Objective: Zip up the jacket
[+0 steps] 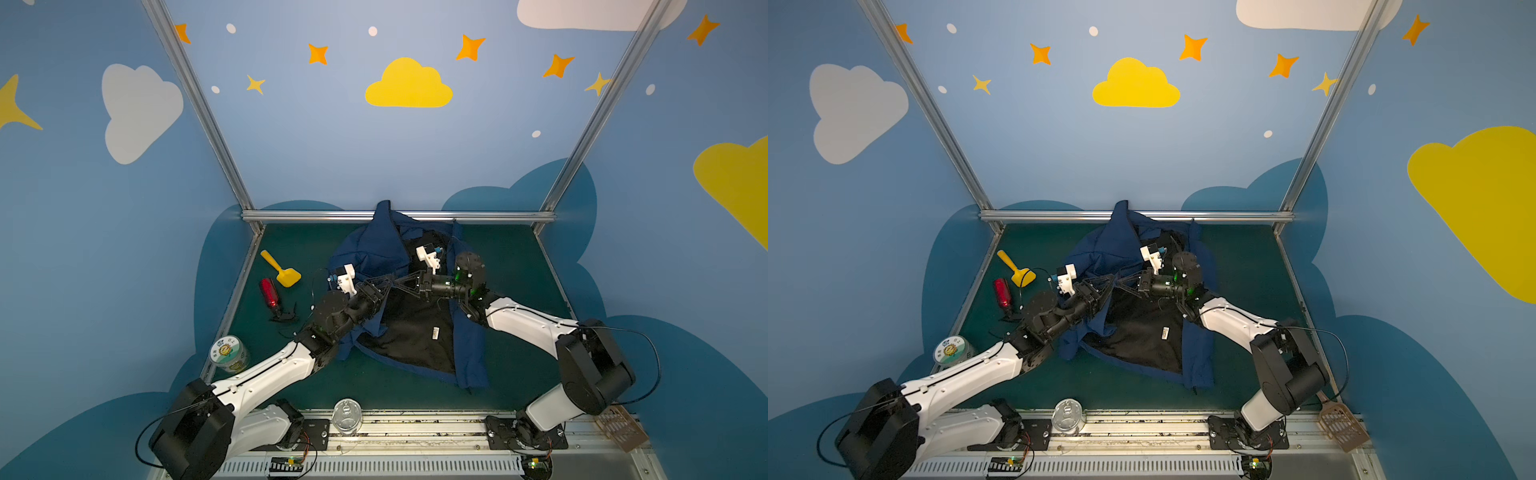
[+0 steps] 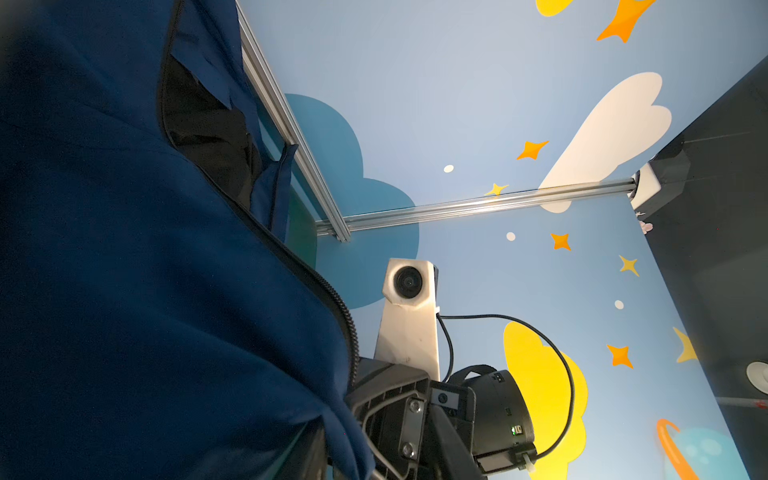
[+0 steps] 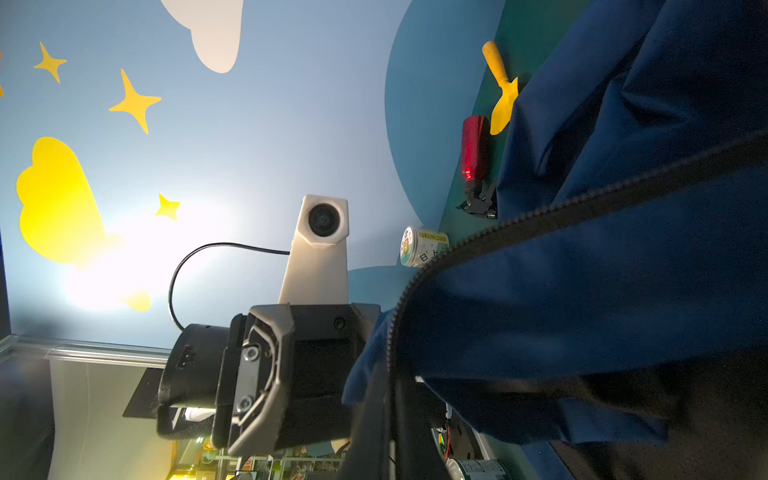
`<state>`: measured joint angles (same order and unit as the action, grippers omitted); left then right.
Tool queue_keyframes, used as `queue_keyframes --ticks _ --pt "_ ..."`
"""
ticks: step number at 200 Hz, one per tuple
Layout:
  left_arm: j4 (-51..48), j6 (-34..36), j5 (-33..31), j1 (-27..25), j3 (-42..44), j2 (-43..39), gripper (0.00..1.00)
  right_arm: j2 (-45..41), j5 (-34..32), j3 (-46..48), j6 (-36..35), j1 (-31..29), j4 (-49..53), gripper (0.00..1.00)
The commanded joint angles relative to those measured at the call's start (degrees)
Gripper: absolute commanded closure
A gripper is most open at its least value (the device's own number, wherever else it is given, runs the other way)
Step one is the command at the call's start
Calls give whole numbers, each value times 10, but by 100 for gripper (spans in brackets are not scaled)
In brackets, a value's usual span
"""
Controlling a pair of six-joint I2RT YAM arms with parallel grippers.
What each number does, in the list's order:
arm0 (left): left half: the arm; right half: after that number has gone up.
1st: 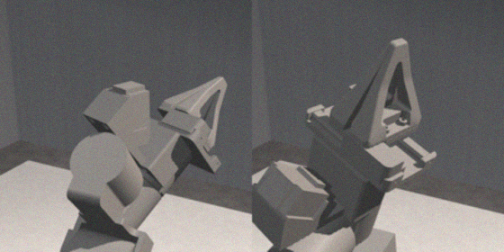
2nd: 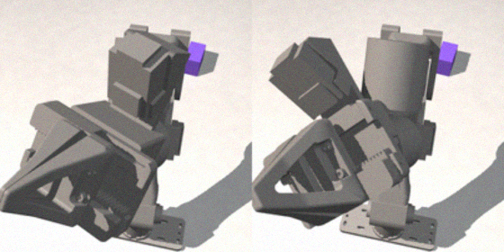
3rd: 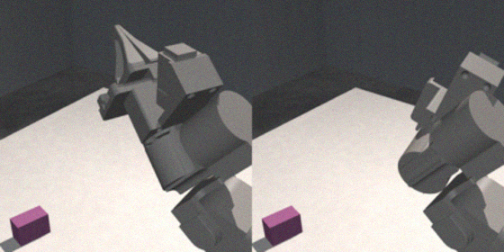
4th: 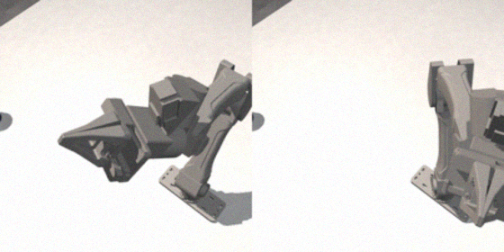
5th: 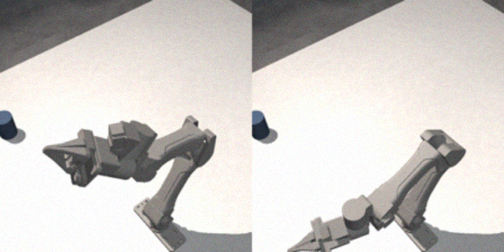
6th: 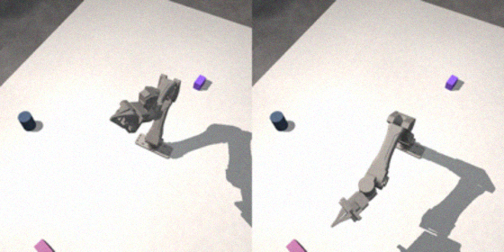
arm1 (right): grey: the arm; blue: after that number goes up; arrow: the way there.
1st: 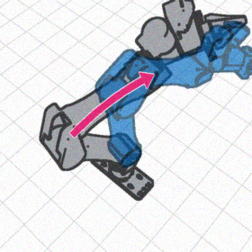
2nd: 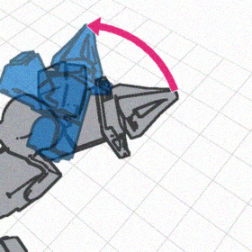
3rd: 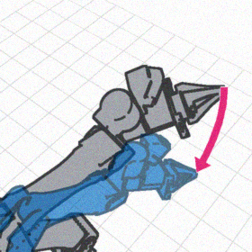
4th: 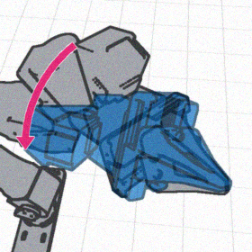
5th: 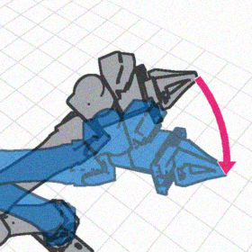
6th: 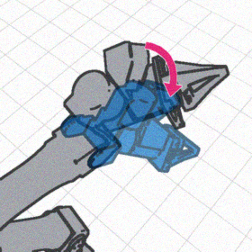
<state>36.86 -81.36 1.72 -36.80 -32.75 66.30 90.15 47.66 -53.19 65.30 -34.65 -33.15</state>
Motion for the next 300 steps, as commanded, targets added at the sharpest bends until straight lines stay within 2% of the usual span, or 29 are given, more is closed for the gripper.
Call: queue_keyframes --ticks 1,83,137,159,237,265,300 --pt "26 7 10 -2 -13 1 61 11 21 -16 -6 -12 1 100" --pt "26 8 14 -2 -14 1 62 28 31 -35 6 -14 -14 100" --pt "25 7 8 -3 -9 -5 87 28 29 -31 7 -15 -14 100" --pt "24 5 2 -2 -4 -7 88 25 28 -30 7 -14 -11 100" --pt "16 3 -9 -2 5 -17 88 16 26 -14 11 -8 -15 80" --pt "16 -1 -12 -2 10 -19 89 17 29 -9 35 -1 -49 73" --pt "17 -4 -15 -1 16 -19 92 20 34 -2 74 7 -107 58"
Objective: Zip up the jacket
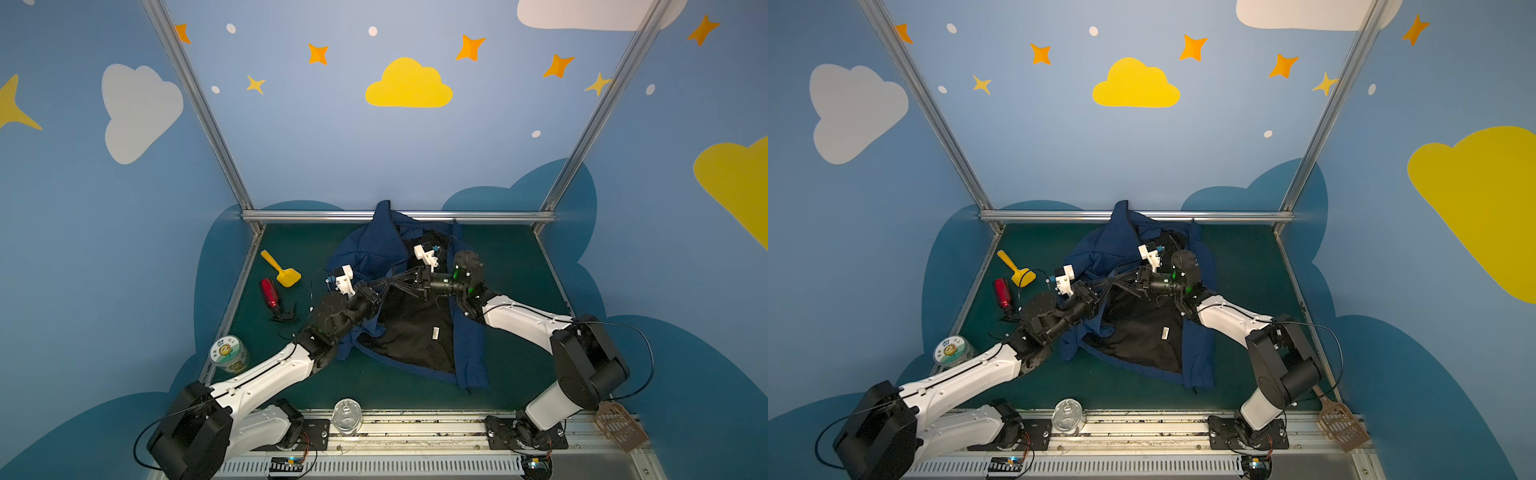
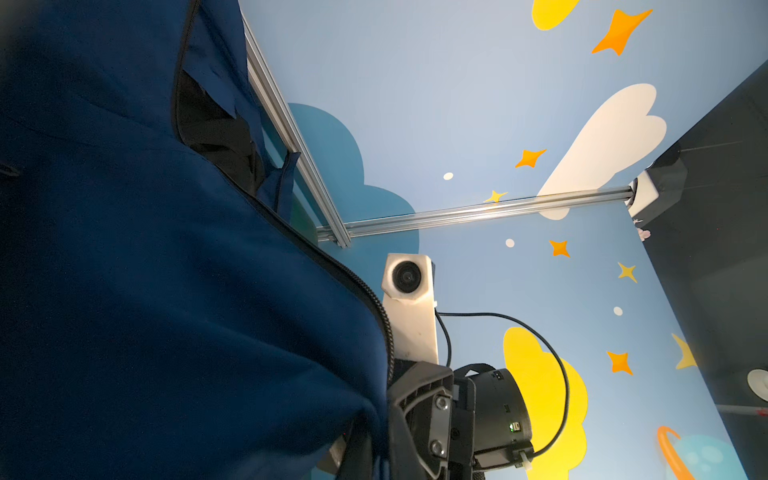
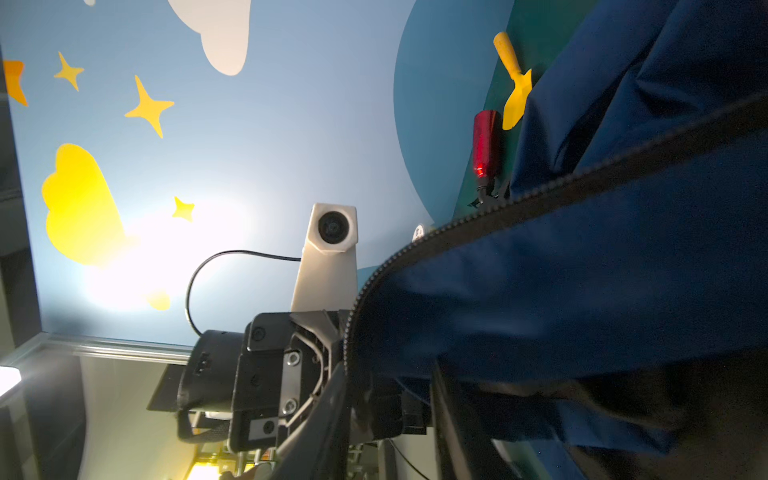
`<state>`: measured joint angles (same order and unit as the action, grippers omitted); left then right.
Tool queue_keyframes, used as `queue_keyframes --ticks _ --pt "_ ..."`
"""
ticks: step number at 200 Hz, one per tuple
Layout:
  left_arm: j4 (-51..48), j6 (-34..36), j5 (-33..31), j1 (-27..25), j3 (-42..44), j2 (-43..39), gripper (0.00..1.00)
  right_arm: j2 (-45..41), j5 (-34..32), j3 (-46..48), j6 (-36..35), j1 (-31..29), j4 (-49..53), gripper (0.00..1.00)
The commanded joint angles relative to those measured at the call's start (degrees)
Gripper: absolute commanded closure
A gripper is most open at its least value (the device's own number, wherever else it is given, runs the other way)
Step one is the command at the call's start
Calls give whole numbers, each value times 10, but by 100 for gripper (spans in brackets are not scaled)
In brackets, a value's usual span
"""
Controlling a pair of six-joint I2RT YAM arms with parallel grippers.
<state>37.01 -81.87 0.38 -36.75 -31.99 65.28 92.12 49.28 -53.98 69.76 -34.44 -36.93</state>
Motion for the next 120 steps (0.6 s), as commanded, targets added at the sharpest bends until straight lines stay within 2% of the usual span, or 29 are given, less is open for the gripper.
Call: queue_keyframes --ticks 1,37,58,70,82,94,102,120 --pt "16 1 -1 -2 8 -9 92 0 18 6 30 5 -70 58" --pt "15 1 -1 -2 10 -10 97 -8 18 8 41 10 -77 44" --pt "2 9 -4 -2 11 -16 97 -33 13 15 21 18 -31 40" --pt "-16 15 -4 -2 11 -21 97 -64 -1 19 -18 22 76 40" --pt "-35 24 -4 -2 8 -27 97 -109 -34 17 -104 26 225 40" --pt "-51 28 -5 -2 8 -31 97 -147 -93 4 -194 25 416 39" --pt "-56 30 -5 -2 8 -33 97 -167 -140 -2 -245 25 507 39" --pt "-61 32 -4 -2 10 -33 97 -199 -241 4 -298 23 673 39"
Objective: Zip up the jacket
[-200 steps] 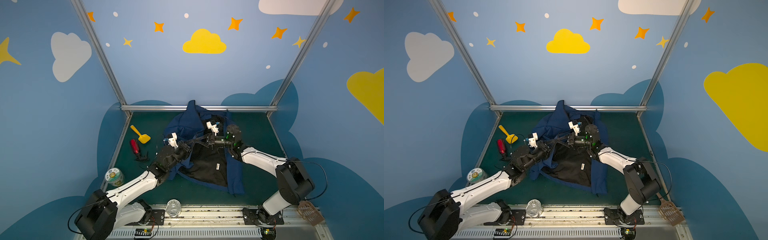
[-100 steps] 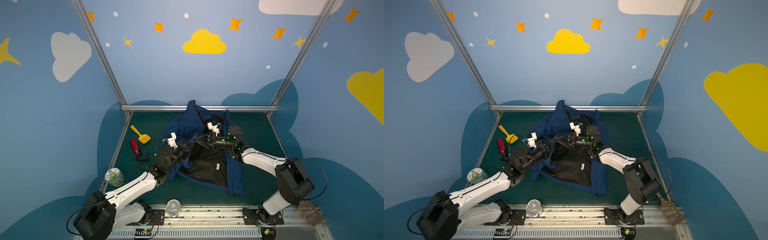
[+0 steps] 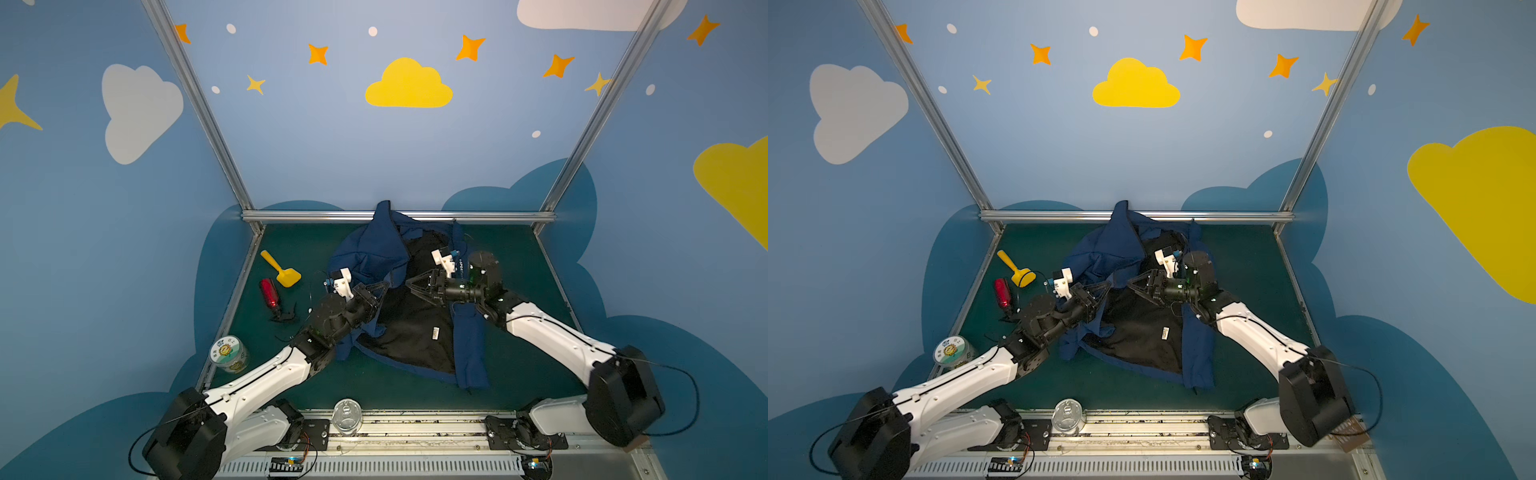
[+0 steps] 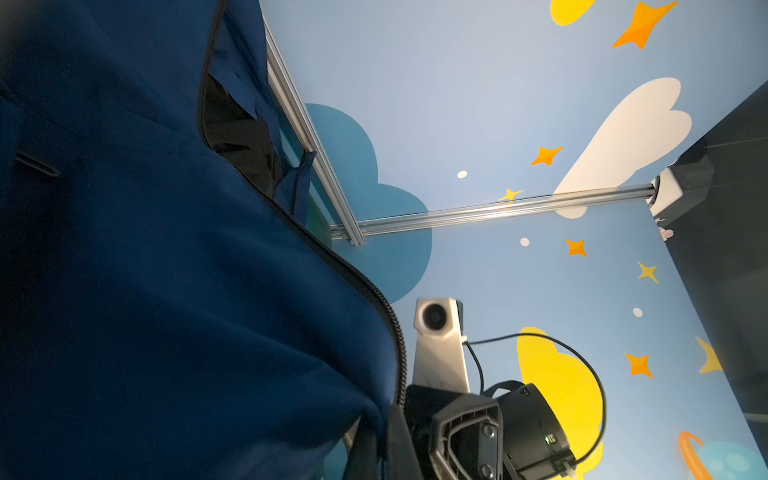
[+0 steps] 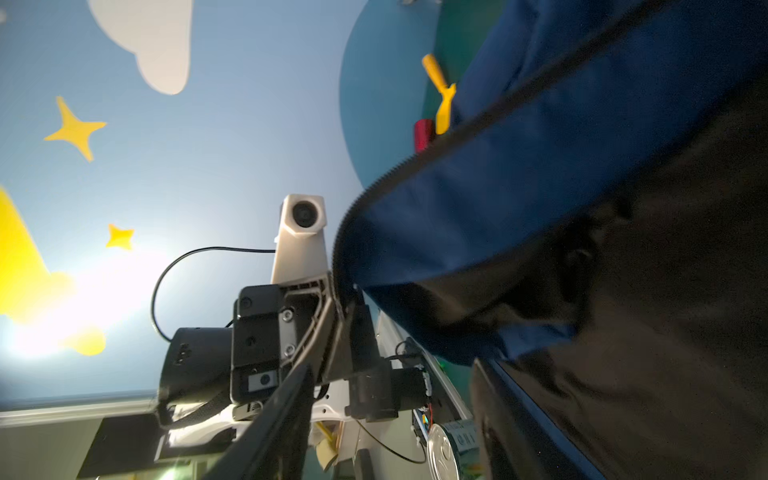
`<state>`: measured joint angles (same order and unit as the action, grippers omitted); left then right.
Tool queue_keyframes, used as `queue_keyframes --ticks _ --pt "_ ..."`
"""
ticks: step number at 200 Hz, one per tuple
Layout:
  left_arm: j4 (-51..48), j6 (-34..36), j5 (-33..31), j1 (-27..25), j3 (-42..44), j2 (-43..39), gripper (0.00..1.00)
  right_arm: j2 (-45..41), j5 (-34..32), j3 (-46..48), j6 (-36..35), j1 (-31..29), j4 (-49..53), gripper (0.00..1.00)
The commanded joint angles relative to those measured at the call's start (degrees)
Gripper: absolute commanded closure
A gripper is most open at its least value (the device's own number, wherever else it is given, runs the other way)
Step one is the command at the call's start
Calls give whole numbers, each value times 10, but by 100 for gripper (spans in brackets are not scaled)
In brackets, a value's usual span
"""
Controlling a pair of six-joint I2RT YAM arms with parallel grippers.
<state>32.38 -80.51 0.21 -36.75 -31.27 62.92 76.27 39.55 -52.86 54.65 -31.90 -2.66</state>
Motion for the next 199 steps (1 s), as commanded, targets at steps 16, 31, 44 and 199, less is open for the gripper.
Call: queue_keyframes --ticks 16,31,44,199 --pt "-21 22 0 -1 2 -11 97 -56 -219 -1 -171 -19 436 39" --pt "-37 30 1 -2 0 -16 97 -58 -302 -9 -184 -56 521 38" --pt "-46 33 -1 -2 1 -21 97 -51 -366 -14 -181 -93 578 36" --pt "-138 48 30 34 20 -77 97 69 -476 25 -131 -291 605 30"
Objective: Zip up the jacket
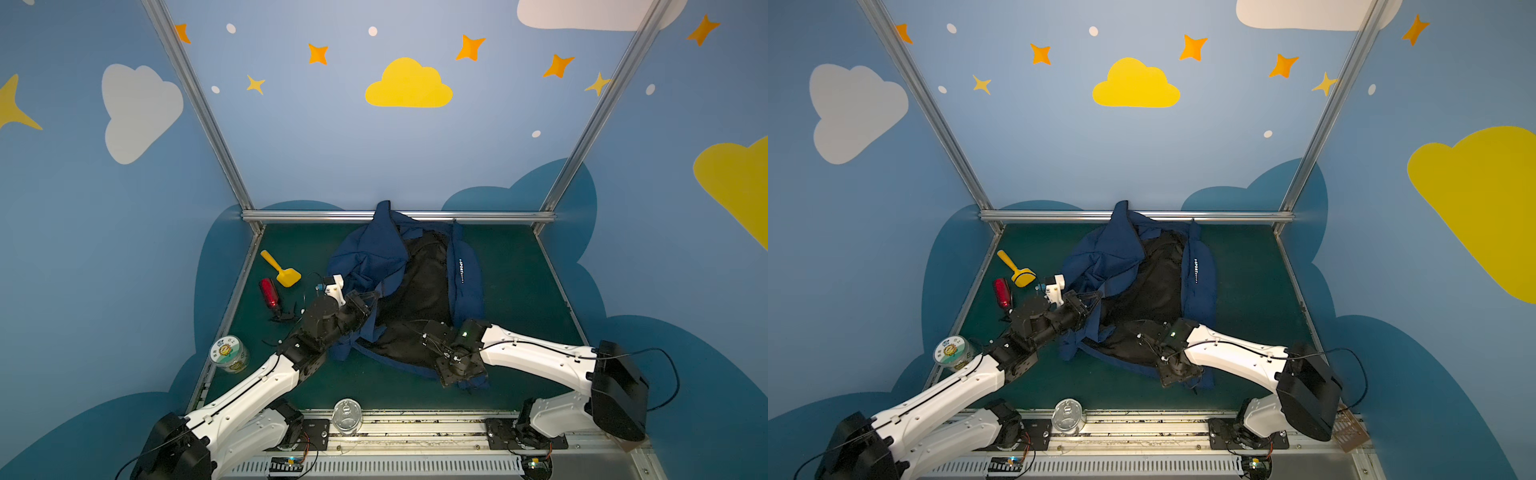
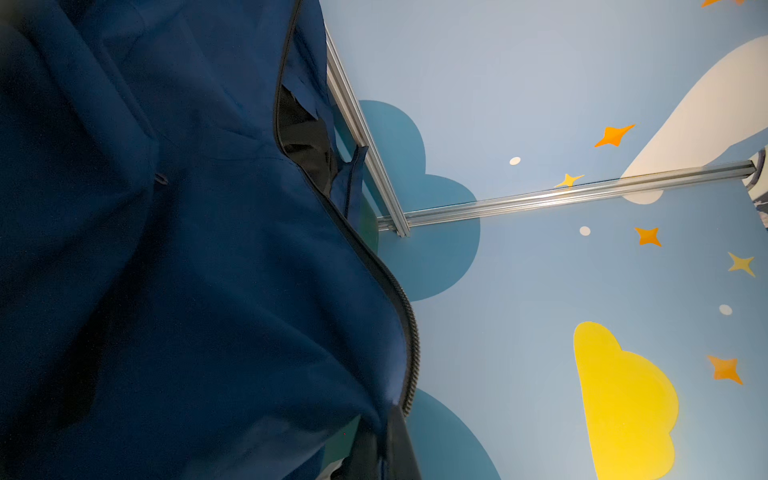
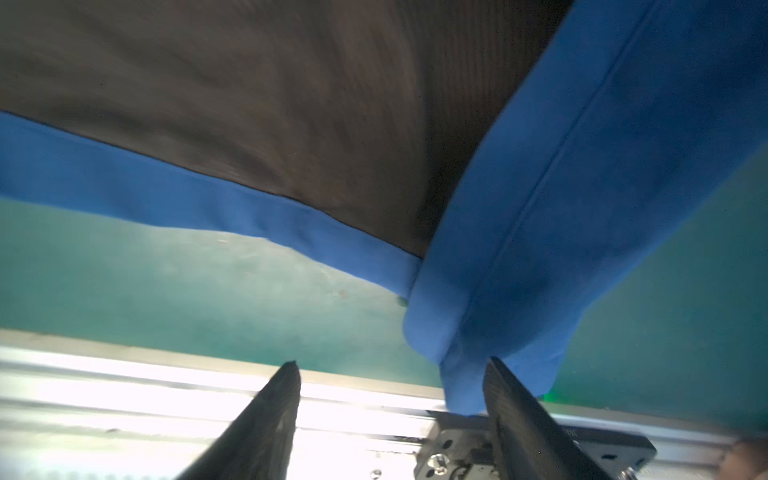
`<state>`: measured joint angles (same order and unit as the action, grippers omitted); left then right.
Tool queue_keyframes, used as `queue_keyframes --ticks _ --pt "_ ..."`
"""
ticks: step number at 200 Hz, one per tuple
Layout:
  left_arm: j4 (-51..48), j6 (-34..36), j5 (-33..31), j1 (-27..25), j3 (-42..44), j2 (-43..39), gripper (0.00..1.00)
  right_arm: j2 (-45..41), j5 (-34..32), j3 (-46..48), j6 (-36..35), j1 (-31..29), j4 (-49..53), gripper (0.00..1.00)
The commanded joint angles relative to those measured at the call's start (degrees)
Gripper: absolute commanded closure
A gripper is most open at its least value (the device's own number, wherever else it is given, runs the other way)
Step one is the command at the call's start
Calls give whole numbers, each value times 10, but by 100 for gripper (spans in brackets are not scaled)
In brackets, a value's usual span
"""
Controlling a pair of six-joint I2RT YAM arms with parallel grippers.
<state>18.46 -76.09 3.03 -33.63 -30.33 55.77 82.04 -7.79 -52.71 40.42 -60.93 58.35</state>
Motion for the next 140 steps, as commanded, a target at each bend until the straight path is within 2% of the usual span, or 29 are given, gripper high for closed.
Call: queue_keyframes --ticks 1,63,80,111,140 --pt "2 3 2 2 11 -6 97 11 -1 25 11 -1 -7 30" --pt "-6 4 1 4 10 -2 97 29 -1 51 17 3 -19 29" --pt "5 2 8 4 9 8 97 37 -21 31 19 -1 14 30" --pt "9 1 11 3 7 16 97 -3 -25 -3 12 -15 38 30" --pt "9 0 8 3 9 14 97 -41 15 4 -4 -16 -5 31"
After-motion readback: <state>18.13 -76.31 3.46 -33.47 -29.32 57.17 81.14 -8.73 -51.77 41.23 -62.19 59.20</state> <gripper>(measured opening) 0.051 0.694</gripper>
